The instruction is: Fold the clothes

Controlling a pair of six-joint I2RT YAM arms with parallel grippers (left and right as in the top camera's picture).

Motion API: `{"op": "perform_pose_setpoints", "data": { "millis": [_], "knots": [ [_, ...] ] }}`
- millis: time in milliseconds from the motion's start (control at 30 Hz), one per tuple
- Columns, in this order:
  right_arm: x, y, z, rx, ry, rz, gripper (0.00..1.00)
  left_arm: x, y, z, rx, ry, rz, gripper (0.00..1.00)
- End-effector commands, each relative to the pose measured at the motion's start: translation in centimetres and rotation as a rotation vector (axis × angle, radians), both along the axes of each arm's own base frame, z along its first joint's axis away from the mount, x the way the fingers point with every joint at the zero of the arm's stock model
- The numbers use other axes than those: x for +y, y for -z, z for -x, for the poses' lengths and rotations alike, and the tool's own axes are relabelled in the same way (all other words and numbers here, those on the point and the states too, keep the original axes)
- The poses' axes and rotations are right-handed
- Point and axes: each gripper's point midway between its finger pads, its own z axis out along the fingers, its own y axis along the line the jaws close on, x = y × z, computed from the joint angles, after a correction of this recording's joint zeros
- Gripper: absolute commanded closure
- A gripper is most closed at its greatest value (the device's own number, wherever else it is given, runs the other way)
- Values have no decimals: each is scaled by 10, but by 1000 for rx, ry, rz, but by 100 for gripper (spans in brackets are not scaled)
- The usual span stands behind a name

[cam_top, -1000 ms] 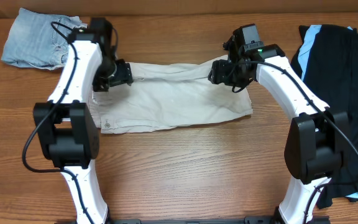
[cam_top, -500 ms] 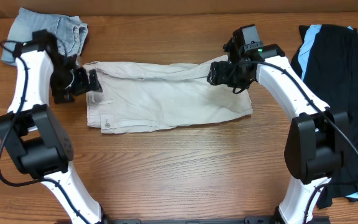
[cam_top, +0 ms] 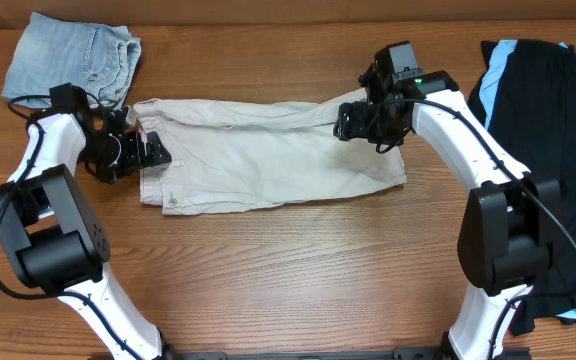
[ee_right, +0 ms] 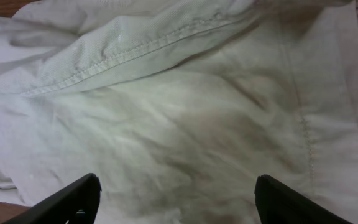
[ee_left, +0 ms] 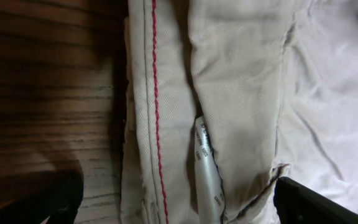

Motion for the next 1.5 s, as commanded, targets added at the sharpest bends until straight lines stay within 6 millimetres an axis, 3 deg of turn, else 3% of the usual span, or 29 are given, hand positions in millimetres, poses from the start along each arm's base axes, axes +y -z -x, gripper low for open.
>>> {"op": "perform_pose_setpoints", "data": {
  "millis": [0, 133, 233, 400, 467, 500, 533, 633, 667, 867, 967, 1100, 1233, 1300, 1433, 1467],
  "knots": [
    [0, -9, -6, -33, -6, 3, 14, -4, 6, 8, 5, -3, 28, 0],
    [1, -9, -6, -33, -6, 3, 14, -22, 17, 9, 17, -32, 63, 0],
    [1, -9, -6, -32, -6, 3, 14, -55, 30, 16, 18, 30, 101, 0],
    [1, -9, -6, -32, -6, 3, 15, -89, 42, 21, -14, 93, 158, 2],
    [1, -9, -6, -32, -6, 3, 15, -101, 44, 22, -36, 113, 194, 14],
    [1, -9, -6, -32, -6, 3, 15, -107, 46, 23, -48, 124, 206, 30],
    [1, -9, -6, -31, -6, 3, 15, -109, 47, 23, -51, 129, 206, 37],
    [1, -9, -5, -30, -7, 3, 21, -109, 48, 20, -67, 131, 202, 87],
    [1, -9, -5, -30, -7, 3, 23, -107, 48, 18, -71, 121, 201, 94],
    [1, -9, -5, -29, -8, 2, 28, -97, 35, 3, -80, 65, 206, 96],
    [2, -9, -6, -31, -8, -1, 34, -96, 15, -4, -57, 63, 216, 96],
    [2, -9, -6, -32, -8, -1, 36, -84, -38, -16, -17, 64, 154, 96],
    [6, -10, -4, -23, -10, -27, 49, -71, -86, -17, 6, 77, 58, 96],
    [10, -11, -4, -27, -18, -28, 57, -64, -109, -15, 22, 79, 4, 96],
    [18, -11, -2, -34, -37, -26, 96, -56, -143, -9, 22, 96, -52, 96],
    [20, -11, -1, -34, -40, -26, 96, -54, -152, -8, 18, 97, -77, 96]
  ]
}}
